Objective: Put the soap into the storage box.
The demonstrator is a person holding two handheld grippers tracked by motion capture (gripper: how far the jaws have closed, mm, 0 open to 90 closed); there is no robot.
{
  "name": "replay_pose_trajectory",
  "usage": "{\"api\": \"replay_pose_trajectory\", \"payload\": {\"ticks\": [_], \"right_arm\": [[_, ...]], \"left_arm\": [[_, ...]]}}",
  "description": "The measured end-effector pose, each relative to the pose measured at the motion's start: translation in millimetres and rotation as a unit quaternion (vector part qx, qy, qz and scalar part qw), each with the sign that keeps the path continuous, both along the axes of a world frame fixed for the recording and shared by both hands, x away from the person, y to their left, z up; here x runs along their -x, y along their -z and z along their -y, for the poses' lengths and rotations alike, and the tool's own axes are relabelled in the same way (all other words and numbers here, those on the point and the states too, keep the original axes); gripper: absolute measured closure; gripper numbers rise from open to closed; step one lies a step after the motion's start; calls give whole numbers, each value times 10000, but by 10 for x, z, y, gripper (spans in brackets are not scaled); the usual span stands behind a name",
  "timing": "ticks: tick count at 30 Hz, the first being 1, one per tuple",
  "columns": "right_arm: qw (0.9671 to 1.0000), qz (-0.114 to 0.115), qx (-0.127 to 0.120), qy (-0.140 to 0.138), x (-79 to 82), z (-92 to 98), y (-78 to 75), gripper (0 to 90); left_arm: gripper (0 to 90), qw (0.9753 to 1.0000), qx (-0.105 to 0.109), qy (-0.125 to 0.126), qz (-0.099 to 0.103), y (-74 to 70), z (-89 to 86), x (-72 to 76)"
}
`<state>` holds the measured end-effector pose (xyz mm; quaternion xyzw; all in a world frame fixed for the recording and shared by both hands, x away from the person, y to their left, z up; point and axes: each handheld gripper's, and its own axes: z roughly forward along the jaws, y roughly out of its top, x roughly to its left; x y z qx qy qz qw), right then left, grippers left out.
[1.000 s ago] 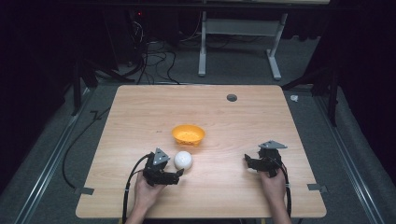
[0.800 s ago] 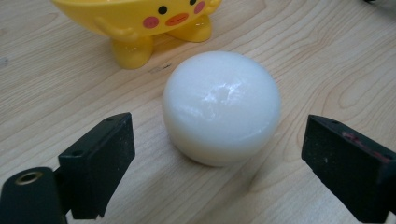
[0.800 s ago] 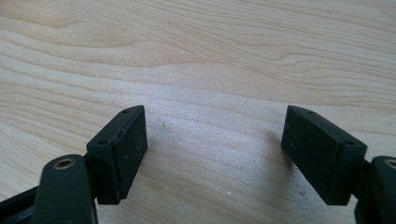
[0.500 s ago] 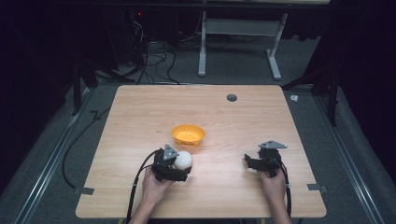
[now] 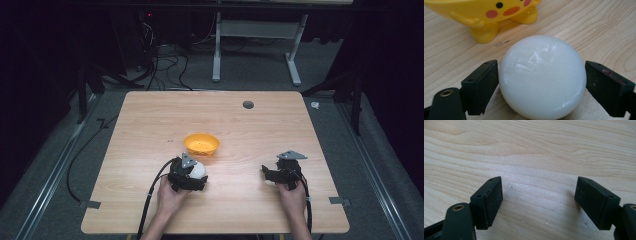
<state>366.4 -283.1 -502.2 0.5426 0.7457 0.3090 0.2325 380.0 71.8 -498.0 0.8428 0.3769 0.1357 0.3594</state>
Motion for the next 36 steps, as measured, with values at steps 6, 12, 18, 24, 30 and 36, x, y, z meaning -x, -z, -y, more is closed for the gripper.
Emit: {"api": "replay_pose_trajectory", "payload": {"ticks": [6, 12, 18, 24, 30, 36], "right_arm": [[10000, 6, 6, -4, -1, 1, 0, 234], [10000, 0, 0, 0, 0, 0, 0, 234], [10000, 0, 0, 0, 0, 0, 0, 234], [10000, 0, 0, -2, 0, 0, 0, 234], [10000, 7, 5, -6, -1, 1, 0, 233], [10000, 3, 1, -15, 0, 0, 0, 233]], "left_arm": [[227, 9999, -100, 11, -29, 21, 13, -5], [235, 9999, -104, -1, -14, 20, 11, -4], [236, 9999, -124, 38, 22, 18, 17, 4], [237, 10000, -16, 88, 2, -12, 11, 19], [237, 9999, 78, 152, -5, -70, -14, 42], [237, 9997, 172, 144, -37, -116, -53, 57]]}}
